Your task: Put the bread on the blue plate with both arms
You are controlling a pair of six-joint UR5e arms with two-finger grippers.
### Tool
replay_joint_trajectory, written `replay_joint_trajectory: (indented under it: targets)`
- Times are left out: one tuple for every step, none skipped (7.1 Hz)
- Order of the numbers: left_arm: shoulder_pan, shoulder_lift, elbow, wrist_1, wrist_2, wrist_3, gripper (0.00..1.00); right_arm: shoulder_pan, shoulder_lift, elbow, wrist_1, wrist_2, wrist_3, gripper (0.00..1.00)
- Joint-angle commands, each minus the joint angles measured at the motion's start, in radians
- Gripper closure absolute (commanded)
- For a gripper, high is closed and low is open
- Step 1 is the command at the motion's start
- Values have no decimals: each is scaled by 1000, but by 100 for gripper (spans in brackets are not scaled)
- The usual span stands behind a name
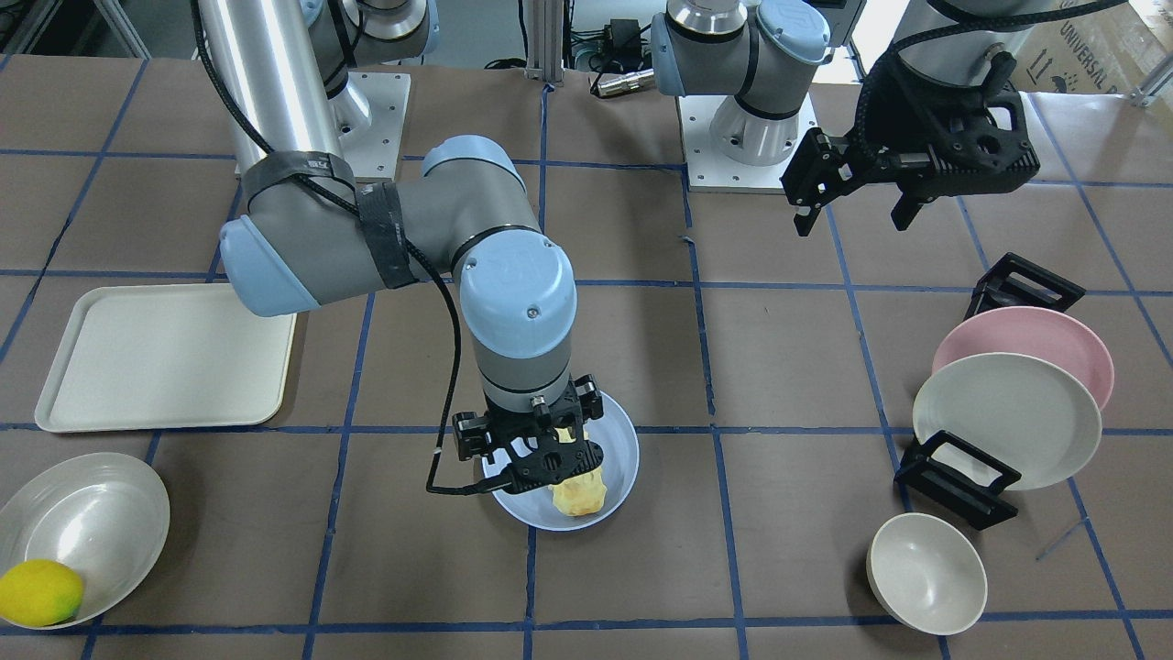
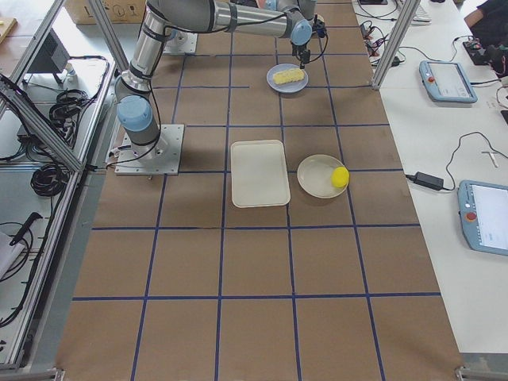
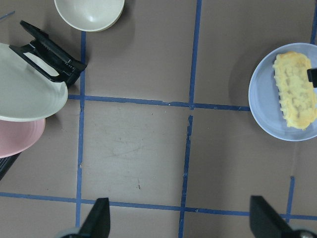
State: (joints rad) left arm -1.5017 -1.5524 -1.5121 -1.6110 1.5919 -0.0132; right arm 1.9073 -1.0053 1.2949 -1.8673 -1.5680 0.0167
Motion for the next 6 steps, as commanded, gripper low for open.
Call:
replay_joint_trajectory:
  targets:
    - [0, -9, 3, -1, 0, -1, 0, -93, -127, 88, 72, -32, -93, 0]
    - [-2, -11, 3, 0, 0, -1, 0, -165, -221, 145, 101, -30, -106, 0]
    - [-3, -15, 6, 0, -3, -1, 0, -235, -298, 182, 167, -30, -159, 0]
    - [-3, -14, 6, 0, -1, -1, 0, -310, -370, 216, 238, -32, -219, 0]
    - [-3, -12, 4, 0, -3, -1, 0, -374, -427, 252, 285, -23, -253, 0]
    - [-3, -17, 3, 2, -4, -1, 0, -410, -452, 300, 289, -26, -258, 0]
